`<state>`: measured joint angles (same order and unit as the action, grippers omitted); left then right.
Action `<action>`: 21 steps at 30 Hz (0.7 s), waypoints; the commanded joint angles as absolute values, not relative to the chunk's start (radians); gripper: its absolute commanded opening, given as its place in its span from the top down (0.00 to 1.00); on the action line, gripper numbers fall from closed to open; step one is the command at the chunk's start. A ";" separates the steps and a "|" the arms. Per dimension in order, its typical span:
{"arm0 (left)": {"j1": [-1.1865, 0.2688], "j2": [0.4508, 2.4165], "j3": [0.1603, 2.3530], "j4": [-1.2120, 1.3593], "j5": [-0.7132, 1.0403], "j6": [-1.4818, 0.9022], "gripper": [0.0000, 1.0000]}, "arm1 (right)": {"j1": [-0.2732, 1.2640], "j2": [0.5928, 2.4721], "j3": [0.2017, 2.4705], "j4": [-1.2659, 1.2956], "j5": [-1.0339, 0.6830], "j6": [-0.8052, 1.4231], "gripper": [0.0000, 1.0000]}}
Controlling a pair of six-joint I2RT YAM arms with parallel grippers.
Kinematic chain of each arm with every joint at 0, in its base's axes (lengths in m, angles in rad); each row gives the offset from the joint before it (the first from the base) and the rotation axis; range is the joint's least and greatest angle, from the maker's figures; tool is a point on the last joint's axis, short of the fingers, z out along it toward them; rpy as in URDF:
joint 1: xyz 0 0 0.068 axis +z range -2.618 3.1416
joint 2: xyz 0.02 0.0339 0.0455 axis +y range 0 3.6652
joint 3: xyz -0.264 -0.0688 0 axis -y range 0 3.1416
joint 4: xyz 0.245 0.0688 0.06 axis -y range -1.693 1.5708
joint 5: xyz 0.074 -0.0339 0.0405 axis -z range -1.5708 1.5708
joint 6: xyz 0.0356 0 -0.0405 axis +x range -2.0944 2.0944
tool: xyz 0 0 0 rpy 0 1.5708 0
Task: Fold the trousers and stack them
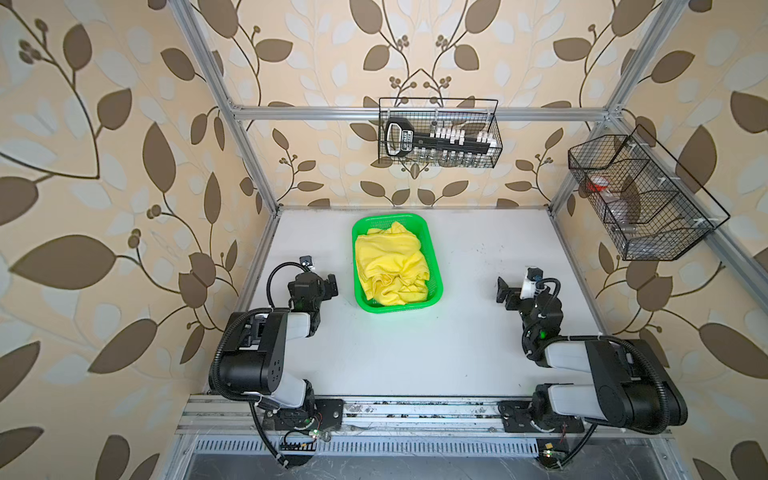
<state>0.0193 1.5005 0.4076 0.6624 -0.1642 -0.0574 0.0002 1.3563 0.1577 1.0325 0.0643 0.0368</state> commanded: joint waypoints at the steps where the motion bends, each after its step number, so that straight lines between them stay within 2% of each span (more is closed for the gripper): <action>1: 0.020 1.497 0.405 0.702 -0.159 -0.045 0.01 | 0.008 1.357 0.176 1.049 0.075 0.016 0.00; 21: 0.020 1.500 0.408 0.698 -0.158 -0.044 0.01 | -0.014 1.362 0.179 1.051 0.032 0.034 0.00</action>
<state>0.0193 1.5005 0.4076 0.6624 -0.1642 -0.0574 -0.0116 1.3563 0.1577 1.0325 0.0486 0.0372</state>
